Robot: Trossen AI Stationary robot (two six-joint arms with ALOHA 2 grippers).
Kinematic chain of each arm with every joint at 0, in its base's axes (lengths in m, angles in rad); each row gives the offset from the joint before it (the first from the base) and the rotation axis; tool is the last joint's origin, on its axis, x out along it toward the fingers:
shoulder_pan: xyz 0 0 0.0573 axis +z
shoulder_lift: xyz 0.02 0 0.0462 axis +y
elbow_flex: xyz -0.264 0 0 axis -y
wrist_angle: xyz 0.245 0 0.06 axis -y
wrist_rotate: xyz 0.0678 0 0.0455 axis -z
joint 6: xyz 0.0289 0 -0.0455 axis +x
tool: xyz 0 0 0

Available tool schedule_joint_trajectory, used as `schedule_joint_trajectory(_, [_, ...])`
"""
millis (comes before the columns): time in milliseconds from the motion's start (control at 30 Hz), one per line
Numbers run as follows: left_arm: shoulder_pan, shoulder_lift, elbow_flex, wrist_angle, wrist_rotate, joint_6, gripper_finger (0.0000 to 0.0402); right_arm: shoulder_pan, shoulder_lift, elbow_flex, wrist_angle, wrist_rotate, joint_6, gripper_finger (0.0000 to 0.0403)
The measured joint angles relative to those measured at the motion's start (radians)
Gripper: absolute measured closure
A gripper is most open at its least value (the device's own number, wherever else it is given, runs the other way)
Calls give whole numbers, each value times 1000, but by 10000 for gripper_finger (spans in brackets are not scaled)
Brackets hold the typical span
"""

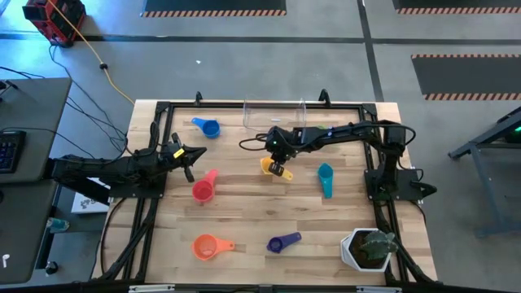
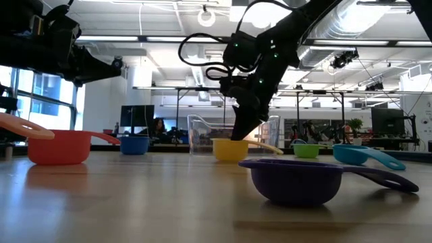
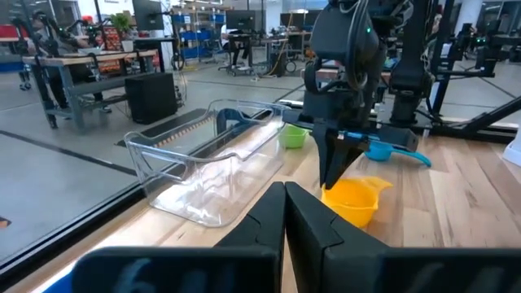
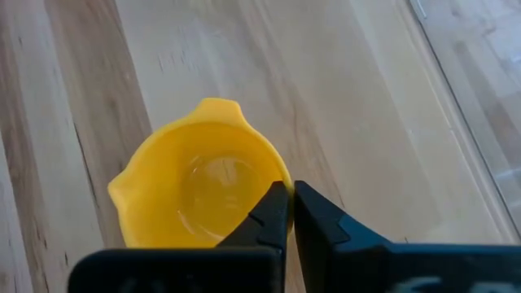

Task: Nest measuring cups in basket
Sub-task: Adjust the yellow measuring cup, then stack the red measuring cup into the orange measuring cup

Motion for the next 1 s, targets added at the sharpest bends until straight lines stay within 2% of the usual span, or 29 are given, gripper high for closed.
schedule_joint_trajectory(167, [0,0,0,0,-5,0,365,0,0,0,-1,3,0,384])
schedule_joint_trajectory(400, [0,0,0,15,-92,-90,319,10,0,0,0,72,-11,346])
schedule_joint_trajectory(733, [0,0,5,9,-96,-79,311,27,1,17,-15,79,-3,284])
schedule_joint_trajectory(1000, [-1,0,63,-39,-72,-53,311,30,1,96,-94,79,-6,274])
